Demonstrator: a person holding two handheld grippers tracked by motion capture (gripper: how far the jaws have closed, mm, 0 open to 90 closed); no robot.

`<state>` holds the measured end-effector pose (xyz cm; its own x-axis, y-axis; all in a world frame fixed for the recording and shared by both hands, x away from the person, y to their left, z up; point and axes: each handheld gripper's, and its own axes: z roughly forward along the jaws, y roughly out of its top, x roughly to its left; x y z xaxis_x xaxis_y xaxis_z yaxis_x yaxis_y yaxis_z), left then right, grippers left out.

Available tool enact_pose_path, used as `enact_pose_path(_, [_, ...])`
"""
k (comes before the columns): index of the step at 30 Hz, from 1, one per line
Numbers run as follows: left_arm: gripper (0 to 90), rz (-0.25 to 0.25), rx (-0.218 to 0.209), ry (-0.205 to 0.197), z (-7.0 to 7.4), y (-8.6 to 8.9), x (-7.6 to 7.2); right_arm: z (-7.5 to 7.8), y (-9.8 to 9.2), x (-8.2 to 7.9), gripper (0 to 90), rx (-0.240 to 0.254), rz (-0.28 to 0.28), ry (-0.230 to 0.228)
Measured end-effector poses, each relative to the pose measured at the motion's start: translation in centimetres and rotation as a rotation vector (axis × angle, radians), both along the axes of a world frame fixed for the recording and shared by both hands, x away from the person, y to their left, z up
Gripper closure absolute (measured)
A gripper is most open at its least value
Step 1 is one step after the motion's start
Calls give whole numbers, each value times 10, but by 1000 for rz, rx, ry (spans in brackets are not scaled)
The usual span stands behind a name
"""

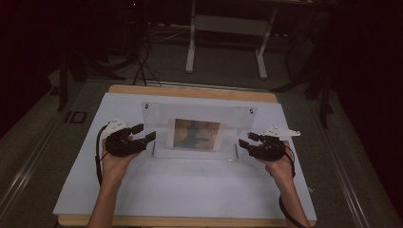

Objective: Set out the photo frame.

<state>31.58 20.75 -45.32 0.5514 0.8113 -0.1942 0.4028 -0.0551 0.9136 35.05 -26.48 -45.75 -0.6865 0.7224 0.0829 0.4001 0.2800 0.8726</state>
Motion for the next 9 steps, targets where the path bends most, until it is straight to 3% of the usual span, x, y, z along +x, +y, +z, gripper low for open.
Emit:
enact_pose_path(6, [360,7,22,-6,6,11,-4,3,-10,0,460,-27,16,9])
enact_pose_path(9, [362,30,53,-1,6,18,-5,3,-18,1,460,-48,33,30])
